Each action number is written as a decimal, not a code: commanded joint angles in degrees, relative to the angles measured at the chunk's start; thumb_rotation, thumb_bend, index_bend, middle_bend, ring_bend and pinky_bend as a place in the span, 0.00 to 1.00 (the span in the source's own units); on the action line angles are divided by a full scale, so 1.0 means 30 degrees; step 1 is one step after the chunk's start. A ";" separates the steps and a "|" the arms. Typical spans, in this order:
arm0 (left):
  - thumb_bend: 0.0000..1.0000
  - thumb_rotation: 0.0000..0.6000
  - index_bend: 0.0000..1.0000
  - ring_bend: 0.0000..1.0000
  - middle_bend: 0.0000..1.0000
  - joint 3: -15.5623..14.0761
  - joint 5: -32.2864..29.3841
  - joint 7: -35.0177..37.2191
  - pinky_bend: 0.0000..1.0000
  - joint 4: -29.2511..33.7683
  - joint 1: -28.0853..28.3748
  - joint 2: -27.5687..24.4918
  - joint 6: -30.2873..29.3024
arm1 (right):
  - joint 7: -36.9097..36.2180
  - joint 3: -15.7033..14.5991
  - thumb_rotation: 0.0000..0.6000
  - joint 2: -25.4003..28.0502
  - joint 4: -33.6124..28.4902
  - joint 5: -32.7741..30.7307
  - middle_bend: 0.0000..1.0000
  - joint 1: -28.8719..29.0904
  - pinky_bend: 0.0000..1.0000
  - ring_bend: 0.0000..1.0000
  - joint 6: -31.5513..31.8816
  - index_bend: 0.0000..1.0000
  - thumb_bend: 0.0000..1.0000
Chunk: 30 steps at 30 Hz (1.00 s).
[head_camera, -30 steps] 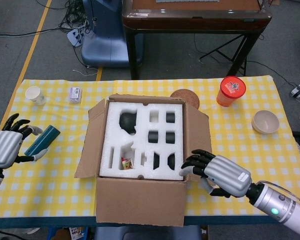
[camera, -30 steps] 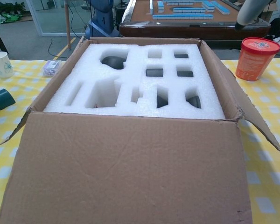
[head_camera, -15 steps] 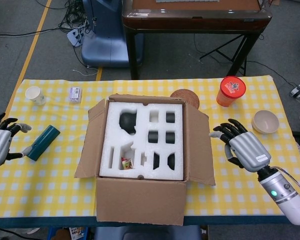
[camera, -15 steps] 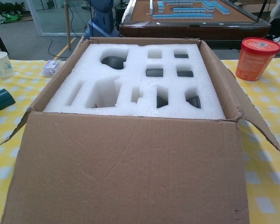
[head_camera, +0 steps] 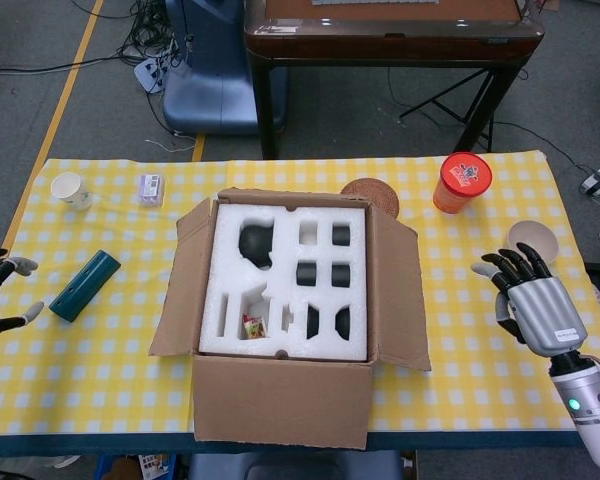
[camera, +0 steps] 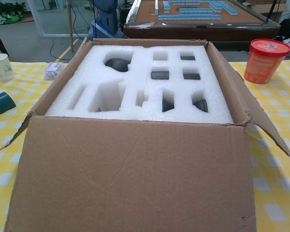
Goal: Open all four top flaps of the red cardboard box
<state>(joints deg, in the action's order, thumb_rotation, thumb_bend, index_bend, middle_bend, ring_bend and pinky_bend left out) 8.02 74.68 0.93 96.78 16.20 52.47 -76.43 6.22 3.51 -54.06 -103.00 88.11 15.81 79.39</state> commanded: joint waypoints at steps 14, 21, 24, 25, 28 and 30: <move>0.23 1.00 0.43 0.19 0.41 -0.1266 0.0856 -0.1376 0.00 0.1116 -0.2696 0.0201 -0.3082 | -0.3068 -0.1372 1.00 -0.0099 0.0537 0.1170 0.21 -0.1593 0.08 0.15 0.0686 0.25 0.78; 0.23 1.00 0.43 0.19 0.41 -0.1860 0.1718 -0.1482 0.00 0.1069 -0.3631 0.0872 -0.3994 | -0.2472 -0.1373 1.00 -0.0273 0.0842 0.1228 0.21 -0.1925 0.08 0.15 0.0907 0.25 0.78; 0.23 1.00 0.43 0.19 0.40 -0.2018 0.1769 -0.1917 0.00 0.1144 -0.3822 0.1051 -0.4000 | -0.2423 -0.1333 1.00 -0.0417 0.0913 0.1304 0.21 -0.2038 0.08 0.15 0.1063 0.25 0.78; 0.23 1.00 0.43 0.19 0.39 -0.2000 0.1788 -0.1899 0.00 0.1172 -0.3854 0.1102 -0.4030 | -0.2422 -0.1316 1.00 -0.0415 0.0928 0.1314 0.21 -0.2056 0.08 0.15 0.1084 0.25 0.78; 0.23 1.00 0.43 0.19 0.40 -0.1960 0.1944 -0.1838 0.00 0.1191 -0.3916 0.1196 -0.4085 | -0.2246 -0.1254 1.00 -0.0431 0.0952 0.1318 0.21 -0.2115 0.08 0.15 0.1139 0.25 0.78; 0.23 1.00 0.43 0.19 0.40 -0.1954 0.2109 -0.1897 0.00 0.1217 -0.3949 0.1232 -0.4132 | -0.2184 -0.1241 1.00 -0.0484 0.0918 0.1325 0.21 -0.2174 0.08 0.15 0.1174 0.25 0.78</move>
<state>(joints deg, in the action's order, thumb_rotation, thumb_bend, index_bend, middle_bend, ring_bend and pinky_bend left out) 2.15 80.88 -4.68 100.38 4.41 56.11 -88.76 -0.35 -0.23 -55.50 -100.23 92.08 9.30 82.90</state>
